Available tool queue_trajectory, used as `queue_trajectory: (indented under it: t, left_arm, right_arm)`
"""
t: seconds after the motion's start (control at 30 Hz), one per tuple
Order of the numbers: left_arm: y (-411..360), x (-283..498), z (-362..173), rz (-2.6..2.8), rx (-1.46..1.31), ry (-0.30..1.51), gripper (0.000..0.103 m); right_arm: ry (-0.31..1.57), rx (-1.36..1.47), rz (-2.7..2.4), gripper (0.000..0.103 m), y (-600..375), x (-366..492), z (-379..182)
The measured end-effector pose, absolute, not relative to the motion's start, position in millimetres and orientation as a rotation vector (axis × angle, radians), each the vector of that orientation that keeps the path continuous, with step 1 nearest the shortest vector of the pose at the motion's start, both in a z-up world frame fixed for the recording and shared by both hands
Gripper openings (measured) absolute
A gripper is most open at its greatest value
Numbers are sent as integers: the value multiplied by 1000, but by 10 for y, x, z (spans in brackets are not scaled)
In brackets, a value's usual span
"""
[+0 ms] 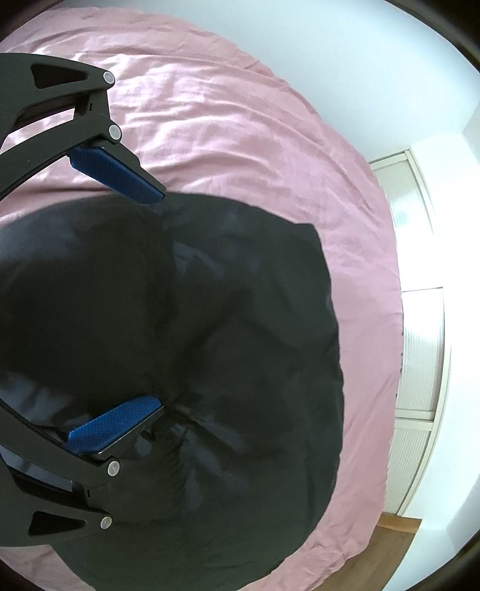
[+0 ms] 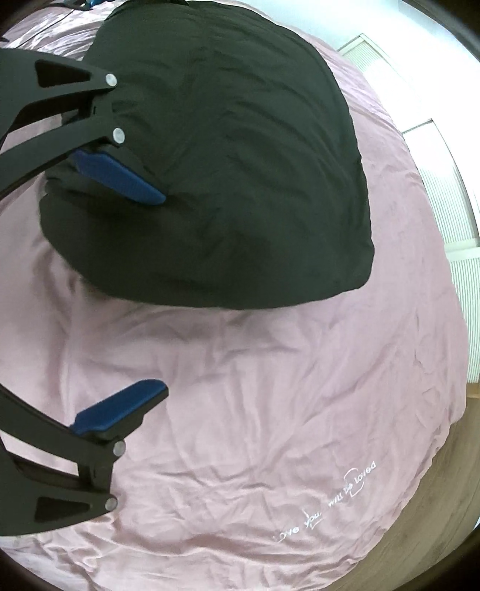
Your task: Fold large clothes
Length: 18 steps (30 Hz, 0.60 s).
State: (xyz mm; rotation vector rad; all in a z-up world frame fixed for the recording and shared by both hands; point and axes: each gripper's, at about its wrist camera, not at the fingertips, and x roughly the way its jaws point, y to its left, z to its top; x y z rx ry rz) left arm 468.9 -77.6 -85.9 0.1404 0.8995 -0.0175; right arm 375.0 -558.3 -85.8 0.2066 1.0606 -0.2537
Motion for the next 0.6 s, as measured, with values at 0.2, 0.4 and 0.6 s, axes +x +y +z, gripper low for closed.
queue_trajectory:
  t: [0.2, 0.4, 0.6]
  left_arm:
    - [-143, 4641, -702, -24, -101, 887, 102]
    - [516, 4709, -811, -89, -327, 963, 102]
    - [657, 4994, -1242, -348, -634, 1079, 102]
  right_arm:
    - [1029, 198, -228, 98, -5535, 3623, -722]
    - [983, 331, -165, 103, -5721, 3592, -663]
    - [996, 530, -26, 103, -5943, 3755, -868]
